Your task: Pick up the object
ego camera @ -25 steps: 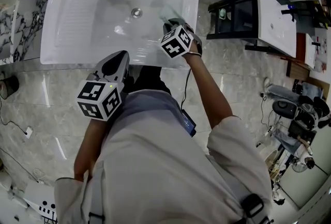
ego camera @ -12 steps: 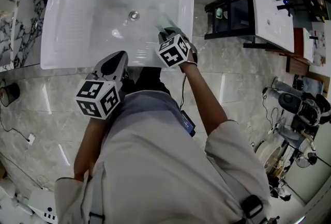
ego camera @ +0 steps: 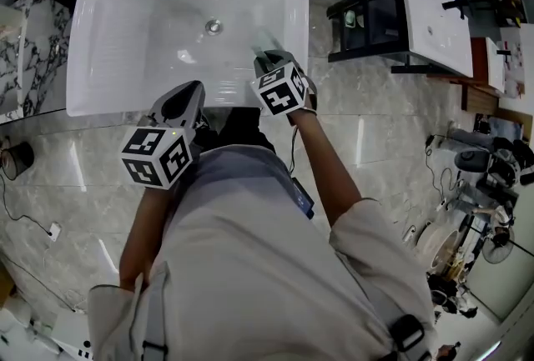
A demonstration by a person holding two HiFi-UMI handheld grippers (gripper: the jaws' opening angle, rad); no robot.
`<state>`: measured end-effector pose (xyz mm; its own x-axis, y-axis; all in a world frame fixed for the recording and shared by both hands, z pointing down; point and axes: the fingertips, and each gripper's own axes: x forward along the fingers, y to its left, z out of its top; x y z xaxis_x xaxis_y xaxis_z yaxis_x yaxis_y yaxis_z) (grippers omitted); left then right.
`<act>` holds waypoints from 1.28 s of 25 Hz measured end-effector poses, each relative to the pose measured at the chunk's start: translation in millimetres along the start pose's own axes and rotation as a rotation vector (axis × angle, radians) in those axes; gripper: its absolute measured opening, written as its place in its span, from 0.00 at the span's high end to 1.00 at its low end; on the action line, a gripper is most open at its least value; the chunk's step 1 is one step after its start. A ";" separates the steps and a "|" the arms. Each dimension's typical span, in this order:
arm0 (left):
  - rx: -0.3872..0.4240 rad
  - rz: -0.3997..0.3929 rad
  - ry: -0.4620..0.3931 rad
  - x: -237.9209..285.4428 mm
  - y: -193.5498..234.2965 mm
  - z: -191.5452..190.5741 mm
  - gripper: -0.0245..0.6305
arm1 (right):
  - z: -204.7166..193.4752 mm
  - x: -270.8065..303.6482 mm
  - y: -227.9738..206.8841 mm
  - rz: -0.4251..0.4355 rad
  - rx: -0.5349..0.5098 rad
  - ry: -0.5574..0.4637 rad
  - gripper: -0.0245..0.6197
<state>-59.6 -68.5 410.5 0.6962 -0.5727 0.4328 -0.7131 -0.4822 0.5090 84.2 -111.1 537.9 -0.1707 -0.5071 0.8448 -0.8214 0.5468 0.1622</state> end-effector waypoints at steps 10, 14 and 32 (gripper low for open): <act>0.016 -0.019 0.007 -1.5 0.4 2.1 0.96 | 1.1 -16.6 8.5 0.016 0.066 -0.033 0.85; 0.018 -0.021 0.004 -3.1 1.3 4.2 0.96 | 0.0 -23.2 12.4 0.025 0.099 -0.045 0.85; 0.025 -0.017 -0.008 -11.6 15.9 9.3 0.96 | 2.5 -56.0 34.4 0.021 0.187 -0.107 0.85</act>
<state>-79.8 -75.6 406.6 0.7074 -0.5694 0.4187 -0.7033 -0.5080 0.4973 64.2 -65.6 495.0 -0.2375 -0.5702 0.7864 -0.9021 0.4298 0.0392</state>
